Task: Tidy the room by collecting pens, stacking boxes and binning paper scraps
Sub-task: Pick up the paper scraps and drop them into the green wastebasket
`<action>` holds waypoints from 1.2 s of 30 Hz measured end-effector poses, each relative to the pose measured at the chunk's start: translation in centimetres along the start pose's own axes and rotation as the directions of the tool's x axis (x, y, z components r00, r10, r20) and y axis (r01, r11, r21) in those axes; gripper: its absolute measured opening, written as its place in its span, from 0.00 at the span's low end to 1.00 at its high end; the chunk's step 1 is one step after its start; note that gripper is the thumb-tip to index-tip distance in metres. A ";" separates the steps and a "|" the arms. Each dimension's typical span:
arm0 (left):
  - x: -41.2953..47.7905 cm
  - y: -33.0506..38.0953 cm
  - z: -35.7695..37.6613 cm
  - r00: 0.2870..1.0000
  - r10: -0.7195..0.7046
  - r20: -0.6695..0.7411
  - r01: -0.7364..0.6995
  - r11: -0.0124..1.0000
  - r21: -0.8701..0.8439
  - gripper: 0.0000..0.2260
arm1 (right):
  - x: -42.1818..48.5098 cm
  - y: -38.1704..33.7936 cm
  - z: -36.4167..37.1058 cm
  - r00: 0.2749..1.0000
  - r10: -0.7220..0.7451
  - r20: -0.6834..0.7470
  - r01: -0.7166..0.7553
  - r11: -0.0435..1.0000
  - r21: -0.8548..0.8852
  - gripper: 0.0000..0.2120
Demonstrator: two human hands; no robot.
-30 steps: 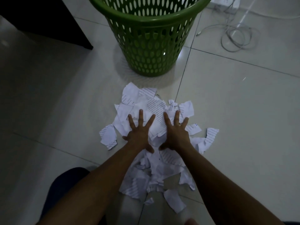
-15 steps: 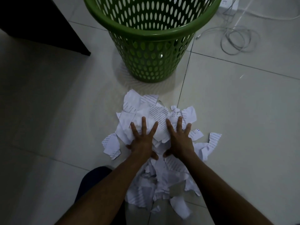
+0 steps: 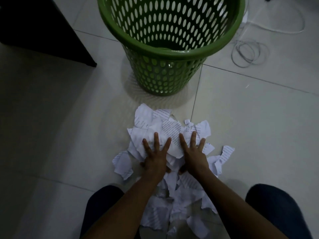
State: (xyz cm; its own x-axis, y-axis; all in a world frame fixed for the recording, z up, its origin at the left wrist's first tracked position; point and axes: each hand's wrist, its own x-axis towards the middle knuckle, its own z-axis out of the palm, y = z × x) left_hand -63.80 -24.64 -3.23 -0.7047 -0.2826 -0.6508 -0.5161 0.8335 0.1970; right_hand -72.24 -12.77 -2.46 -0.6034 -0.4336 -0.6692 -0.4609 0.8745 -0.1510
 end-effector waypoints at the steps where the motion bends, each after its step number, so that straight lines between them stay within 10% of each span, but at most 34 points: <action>1: -0.1 0.0 -0.2 1.000 0.001 -0.004 -0.001 1.000 -0.001 0.50 | 0.1 0.0 0.0 1.000 0.000 0.009 0.000 1.000 -0.015 0.67; 10: -0.5 0.4 0.3 0.998 -0.013 -0.061 0.013 1.000 0.014 0.40 | 0.4 0.0 0.9 1.000 -0.015 0.023 0.018 0.988 -0.156 0.66; 20: -0.6 1.3 0.1 0.828 -0.038 -0.559 0.002 0.998 -0.065 0.65 | 0.2 -0.5 0.0 0.997 -0.057 0.054 0.056 0.998 0.012 0.54; 25: -0.9 1.8 -0.5 0.883 -0.068 -0.465 0.045 0.997 -0.059 0.26 | 0.4 -0.2 -1.9 0.996 -0.045 0.072 0.046 0.999 -0.011 0.34; 28: -0.8 0.8 -0.7 0.904 -0.129 -0.408 0.005 0.957 -0.292 0.25 | 0.2 -0.3 -2.6 0.996 -0.061 0.061 0.063 0.997 -0.033 0.28; 31: -1.2 1.8 -2.6 0.986 -0.164 -0.011 0.129 0.813 -0.568 0.35 | 0.4 0.0 -3.0 0.996 -0.085 0.030 0.086 0.996 -0.030 0.26; 36: -1.3 1.9 -1.0 0.986 -0.119 -0.114 0.040 0.842 -0.538 0.23 | 0.1 1.1 -3.0 0.984 -0.178 -0.003 0.178 0.983 0.055 0.26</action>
State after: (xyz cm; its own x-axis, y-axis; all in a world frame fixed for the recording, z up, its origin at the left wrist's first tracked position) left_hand -64.42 -23.16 -1.27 -0.6890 -0.4321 -0.5818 -0.7244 0.4353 0.5346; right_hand -74.76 -12.51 -0.57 -0.5136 -0.5829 -0.6296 -0.5243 0.7941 -0.3074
